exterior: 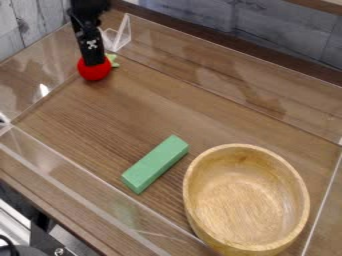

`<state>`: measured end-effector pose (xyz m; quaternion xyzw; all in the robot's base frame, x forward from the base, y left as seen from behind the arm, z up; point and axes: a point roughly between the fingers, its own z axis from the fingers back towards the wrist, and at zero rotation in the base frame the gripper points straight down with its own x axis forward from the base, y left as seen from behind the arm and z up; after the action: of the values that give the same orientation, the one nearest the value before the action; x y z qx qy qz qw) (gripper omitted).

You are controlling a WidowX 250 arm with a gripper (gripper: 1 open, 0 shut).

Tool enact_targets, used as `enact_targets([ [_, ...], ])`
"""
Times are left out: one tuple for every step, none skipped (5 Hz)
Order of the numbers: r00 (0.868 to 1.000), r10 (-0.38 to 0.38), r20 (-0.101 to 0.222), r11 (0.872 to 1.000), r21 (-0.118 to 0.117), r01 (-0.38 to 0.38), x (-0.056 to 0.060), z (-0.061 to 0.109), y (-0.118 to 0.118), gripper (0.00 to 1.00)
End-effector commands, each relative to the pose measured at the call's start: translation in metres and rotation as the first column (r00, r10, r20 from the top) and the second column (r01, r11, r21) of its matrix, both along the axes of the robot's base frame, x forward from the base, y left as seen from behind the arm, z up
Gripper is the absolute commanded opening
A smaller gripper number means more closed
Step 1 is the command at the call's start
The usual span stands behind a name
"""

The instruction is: Move the red fruit to the right

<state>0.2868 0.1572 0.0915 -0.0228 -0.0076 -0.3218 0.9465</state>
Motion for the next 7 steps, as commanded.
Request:
enact_targets([
  [0.997, -0.043, 0.064, 0.998, 0.043, 0.040, 0.010, 0.013, 0.003, 1.00],
  [0.994, -0.087, 0.069, 0.995, 0.049, 0.084, 0.014, 0.011, 0.014, 1.00],
  [0.990, -0.119, 0.070, 0.992, 0.051, 0.115, 0.014, 0.012, 0.027, 1.00],
  [0.988, -0.139, 0.072, 0.989, 0.052, 0.135, 0.010, 0.004, 0.043, 1.00],
  [0.982, -0.176, 0.072, 0.984, 0.048, 0.173, 0.011, -0.008, 0.050, 1.00],
  [0.985, -0.159, 0.072, 0.987, 0.043, 0.156, 0.013, -0.020, 0.039, 1.00],
  [0.988, -0.138, 0.070, 0.990, 0.038, 0.135, 0.016, -0.030, 0.028, 1.00],
])
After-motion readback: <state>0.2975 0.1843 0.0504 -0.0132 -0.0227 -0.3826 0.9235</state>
